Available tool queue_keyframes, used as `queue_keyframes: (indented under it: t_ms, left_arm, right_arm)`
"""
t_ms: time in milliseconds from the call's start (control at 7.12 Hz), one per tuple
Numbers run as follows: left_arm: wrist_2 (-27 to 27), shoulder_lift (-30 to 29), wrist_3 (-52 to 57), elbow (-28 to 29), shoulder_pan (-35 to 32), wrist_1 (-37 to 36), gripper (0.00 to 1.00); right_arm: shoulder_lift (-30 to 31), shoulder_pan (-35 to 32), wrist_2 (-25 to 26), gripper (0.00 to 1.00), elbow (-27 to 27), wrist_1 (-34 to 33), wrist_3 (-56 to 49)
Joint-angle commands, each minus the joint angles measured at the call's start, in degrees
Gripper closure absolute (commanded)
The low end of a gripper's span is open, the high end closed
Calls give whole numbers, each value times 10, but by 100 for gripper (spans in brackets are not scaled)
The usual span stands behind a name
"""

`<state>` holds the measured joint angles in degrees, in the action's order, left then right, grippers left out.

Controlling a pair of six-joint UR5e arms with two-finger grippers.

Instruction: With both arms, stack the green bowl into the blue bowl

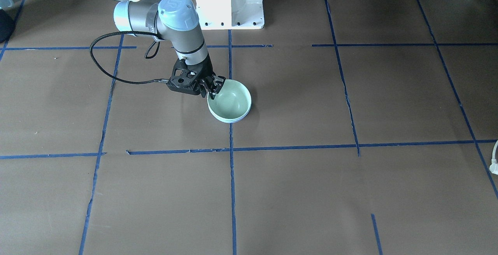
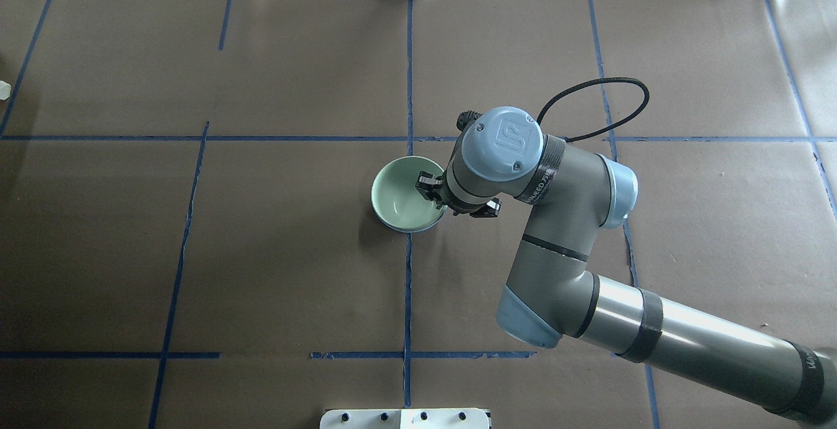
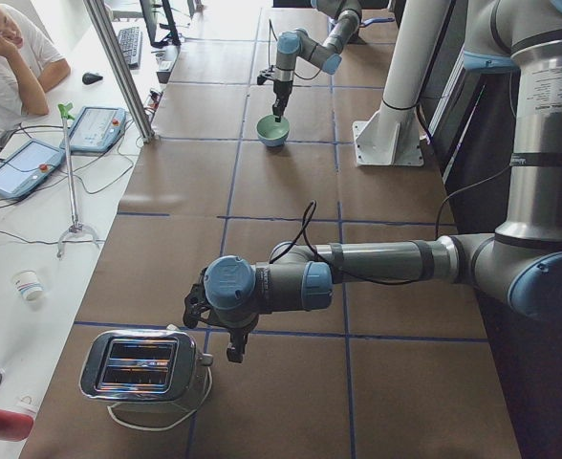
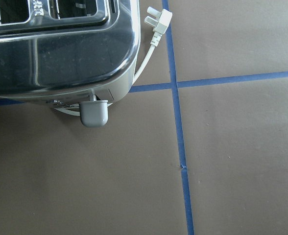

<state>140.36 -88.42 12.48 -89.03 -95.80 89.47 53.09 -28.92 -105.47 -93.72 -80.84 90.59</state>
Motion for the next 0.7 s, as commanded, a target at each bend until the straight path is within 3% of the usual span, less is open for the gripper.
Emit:
queue_keyframes:
  t_ms: [0,140,561]
  left_arm:
    - [0,-1,0,0,0,-1,0]
    - [-5,-3,-7,0,1,-2,0]
    - [-69,-9,-51,-17,7,-9,0]
  right_arm:
    - [-4,-5,2,0,-7,0,-5]
    - [-1,-27,-17,0,-8,-2,-13]
    - [95,-211,-203,0,-39,-3,-252]
